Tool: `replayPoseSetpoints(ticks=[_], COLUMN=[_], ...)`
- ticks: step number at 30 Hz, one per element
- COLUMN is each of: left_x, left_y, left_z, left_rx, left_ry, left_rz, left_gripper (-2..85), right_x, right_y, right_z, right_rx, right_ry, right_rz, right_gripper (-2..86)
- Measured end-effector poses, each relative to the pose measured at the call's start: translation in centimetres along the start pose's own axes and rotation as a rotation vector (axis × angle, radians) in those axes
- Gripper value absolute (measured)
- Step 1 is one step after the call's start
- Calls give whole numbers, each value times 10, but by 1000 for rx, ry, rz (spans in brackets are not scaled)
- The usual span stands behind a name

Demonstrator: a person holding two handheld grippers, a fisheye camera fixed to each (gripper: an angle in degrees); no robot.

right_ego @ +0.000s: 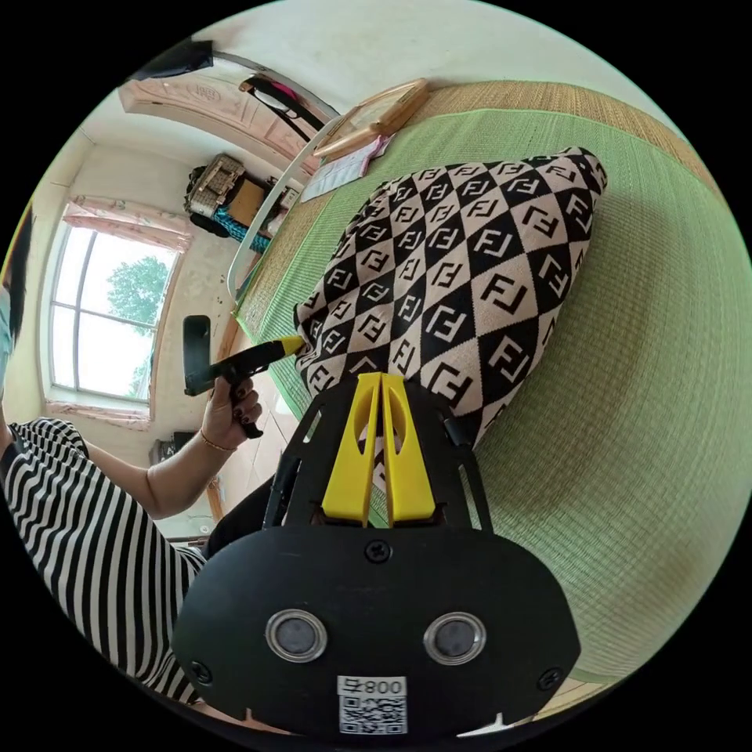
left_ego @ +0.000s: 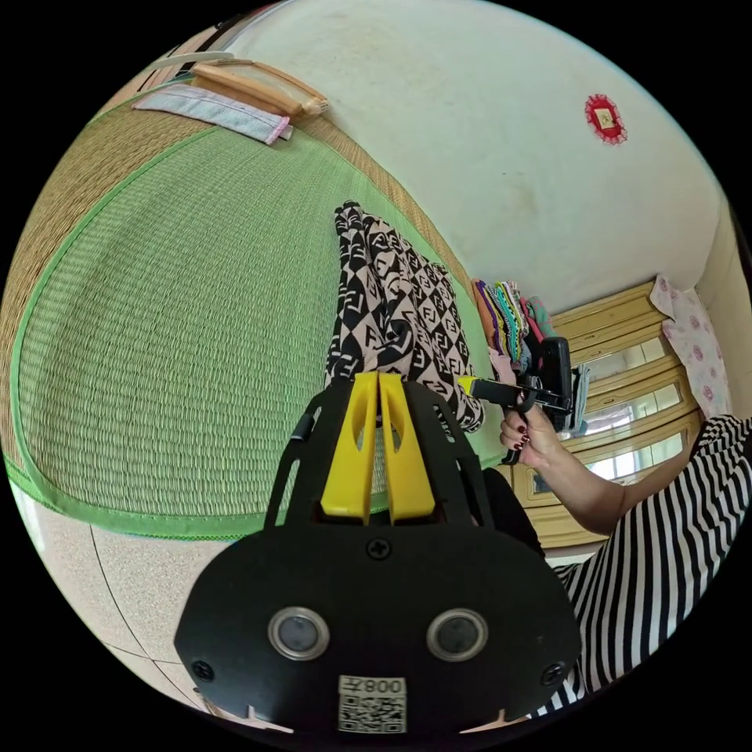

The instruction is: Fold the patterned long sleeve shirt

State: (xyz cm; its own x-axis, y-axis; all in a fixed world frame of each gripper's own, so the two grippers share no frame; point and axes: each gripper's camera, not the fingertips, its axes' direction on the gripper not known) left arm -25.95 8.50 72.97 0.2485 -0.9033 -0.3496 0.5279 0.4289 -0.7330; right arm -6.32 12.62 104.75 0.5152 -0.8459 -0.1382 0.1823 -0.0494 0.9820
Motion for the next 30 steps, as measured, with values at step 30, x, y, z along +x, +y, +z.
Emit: replayPoseSetpoints(ticks=[30], left_x=[38], left_y=[-6], left_z=[46], left_rx=[-15], left_ry=[28], left_rz=[36], left_gripper=[1], right_x=[41], right_y=[-21], right_z=[-273], right_rx=[248], right_ry=[-213], right_rz=[74], right_gripper=[0])
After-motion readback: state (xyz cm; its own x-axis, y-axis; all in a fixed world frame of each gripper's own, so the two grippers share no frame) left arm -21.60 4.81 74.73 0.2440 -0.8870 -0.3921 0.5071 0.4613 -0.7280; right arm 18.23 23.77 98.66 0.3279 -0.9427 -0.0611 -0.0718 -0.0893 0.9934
